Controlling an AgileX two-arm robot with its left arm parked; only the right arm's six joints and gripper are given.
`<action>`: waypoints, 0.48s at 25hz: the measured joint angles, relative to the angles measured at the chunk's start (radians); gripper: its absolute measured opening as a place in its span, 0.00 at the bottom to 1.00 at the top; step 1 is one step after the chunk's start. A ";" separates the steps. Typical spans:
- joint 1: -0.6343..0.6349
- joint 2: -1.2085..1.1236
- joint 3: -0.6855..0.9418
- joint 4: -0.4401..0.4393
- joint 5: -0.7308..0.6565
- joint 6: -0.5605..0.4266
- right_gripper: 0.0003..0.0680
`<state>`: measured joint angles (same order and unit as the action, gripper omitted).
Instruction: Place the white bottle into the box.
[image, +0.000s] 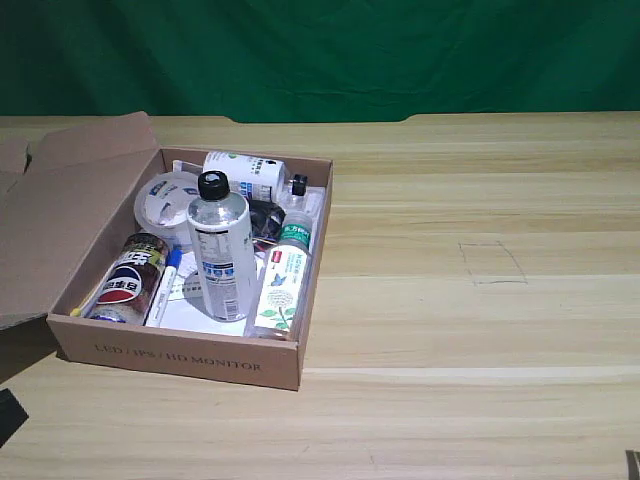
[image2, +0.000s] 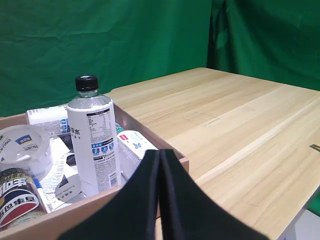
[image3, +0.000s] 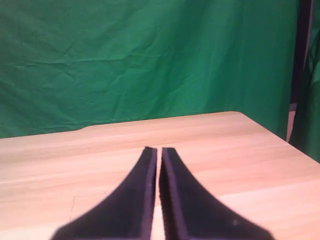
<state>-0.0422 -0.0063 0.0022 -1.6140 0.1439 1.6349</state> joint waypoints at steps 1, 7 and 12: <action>-0.012 -0.001 0.000 -0.002 -0.026 0.002 0.00; -0.022 -0.004 0.000 -0.059 -0.194 0.006 0.00; -0.023 -0.004 0.000 -0.122 -0.228 0.006 0.00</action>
<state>-0.0648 -0.0100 0.0022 -1.7355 -0.0842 1.6406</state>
